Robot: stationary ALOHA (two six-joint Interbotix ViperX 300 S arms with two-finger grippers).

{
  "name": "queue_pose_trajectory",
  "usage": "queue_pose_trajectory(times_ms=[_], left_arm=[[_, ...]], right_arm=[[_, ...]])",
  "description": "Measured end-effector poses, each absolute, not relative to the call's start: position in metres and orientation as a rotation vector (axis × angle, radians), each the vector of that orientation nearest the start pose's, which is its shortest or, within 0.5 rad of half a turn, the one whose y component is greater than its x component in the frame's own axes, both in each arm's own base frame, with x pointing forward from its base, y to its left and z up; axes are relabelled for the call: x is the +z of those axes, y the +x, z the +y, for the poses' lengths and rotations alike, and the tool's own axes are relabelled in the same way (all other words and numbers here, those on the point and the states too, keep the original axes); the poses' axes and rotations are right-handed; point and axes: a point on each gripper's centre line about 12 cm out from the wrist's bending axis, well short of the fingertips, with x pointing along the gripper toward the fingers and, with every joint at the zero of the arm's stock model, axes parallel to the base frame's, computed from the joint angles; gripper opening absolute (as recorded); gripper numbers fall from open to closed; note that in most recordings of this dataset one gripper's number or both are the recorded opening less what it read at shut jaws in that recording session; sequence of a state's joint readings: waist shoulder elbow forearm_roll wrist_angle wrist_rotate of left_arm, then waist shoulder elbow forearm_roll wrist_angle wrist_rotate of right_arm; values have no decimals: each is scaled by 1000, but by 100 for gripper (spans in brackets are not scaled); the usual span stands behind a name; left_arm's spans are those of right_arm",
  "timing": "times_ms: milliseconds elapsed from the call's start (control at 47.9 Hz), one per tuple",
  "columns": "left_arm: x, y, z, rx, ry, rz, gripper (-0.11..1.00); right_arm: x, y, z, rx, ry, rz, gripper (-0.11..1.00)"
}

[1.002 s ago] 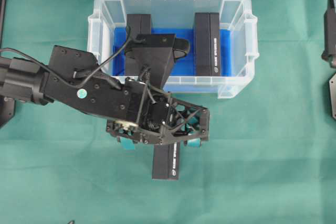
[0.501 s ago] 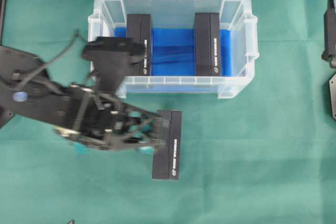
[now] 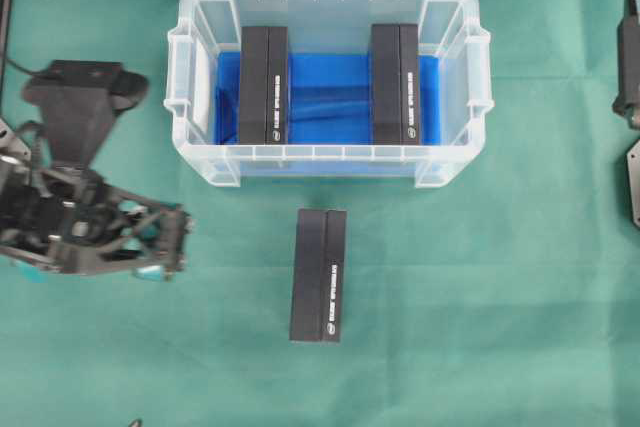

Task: Take the box out of the case with the left arm.
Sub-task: 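Open the left gripper and withdraw it to the left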

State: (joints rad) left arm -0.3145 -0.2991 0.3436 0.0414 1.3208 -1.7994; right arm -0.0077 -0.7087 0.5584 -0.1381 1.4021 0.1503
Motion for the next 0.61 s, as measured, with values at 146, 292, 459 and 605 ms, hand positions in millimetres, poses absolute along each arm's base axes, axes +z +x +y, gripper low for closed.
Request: queue_pose_trajectory(times_ms=[146, 292, 459, 605], left_arm=[[301, 264, -84, 970, -1241, 1111, 98], [302, 259, -82, 963, -1239, 1109, 98], [302, 259, -74, 966, -1236, 1102, 98], [301, 256, -53, 973, -1231, 1086, 98]], right_arm=[[327, 183, -17, -204, 30, 1239, 3], [327, 183, -17, -204, 31, 1238, 3], [327, 183, -17, -203, 30, 1238, 3], [327, 183, -17, -203, 30, 1238, 3]])
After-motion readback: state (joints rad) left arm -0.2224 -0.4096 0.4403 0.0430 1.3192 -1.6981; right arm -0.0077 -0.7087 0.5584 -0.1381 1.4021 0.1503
